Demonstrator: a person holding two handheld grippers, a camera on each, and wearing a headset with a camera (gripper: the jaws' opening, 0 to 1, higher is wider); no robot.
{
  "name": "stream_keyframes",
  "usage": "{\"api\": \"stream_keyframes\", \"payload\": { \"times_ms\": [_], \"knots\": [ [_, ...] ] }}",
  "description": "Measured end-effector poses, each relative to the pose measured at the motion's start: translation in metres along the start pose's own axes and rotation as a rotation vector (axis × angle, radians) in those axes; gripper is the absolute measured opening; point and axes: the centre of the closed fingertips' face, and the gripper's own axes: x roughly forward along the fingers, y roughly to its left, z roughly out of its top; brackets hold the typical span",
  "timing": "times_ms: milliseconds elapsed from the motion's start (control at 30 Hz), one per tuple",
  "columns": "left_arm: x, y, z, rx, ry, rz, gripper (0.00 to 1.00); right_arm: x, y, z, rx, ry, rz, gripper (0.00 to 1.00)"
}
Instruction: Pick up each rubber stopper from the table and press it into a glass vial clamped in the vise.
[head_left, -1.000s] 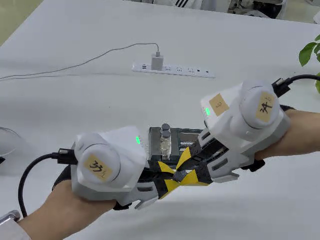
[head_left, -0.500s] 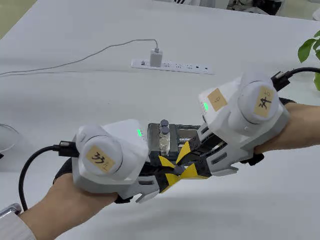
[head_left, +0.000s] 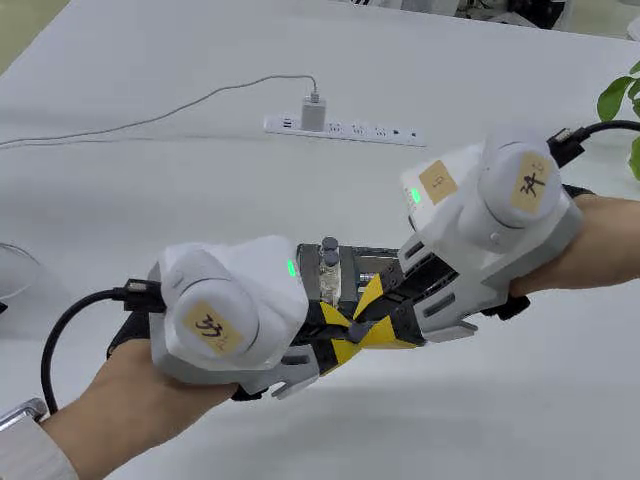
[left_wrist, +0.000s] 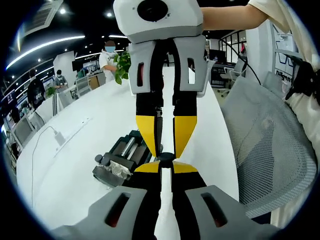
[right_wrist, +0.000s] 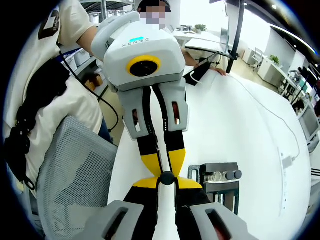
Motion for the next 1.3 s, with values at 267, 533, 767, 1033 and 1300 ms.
{"api": "stream_keyframes", "payload": {
  "times_ms": [267,533,767,1033,1300],
  "knots": [
    [0.002,-0.002,-0.001,0.005,-0.003,-0.008,0.04,0.001,0.001,-0.002,0.02,0.006,0.006,0.07],
    [0.002,0.0,-0.002,-0.077,-0.035,-0.008,0.06,0.002,0.0,-0.003,0.036,0.003,0.007,0.07],
    [-0.002,0.009,-0.013,-0.124,-0.034,0.043,0.25,0.002,-0.007,-0.011,0.051,0.022,-0.007,0.06],
    [-0.008,0.026,-0.029,-0.174,-0.007,0.131,0.56,0.004,-0.009,-0.02,0.059,0.043,-0.004,0.06],
    [-0.019,0.042,-0.046,-0.254,-0.007,0.213,0.72,0.007,-0.018,-0.03,0.067,0.068,0.003,0.07]
  ]
}}
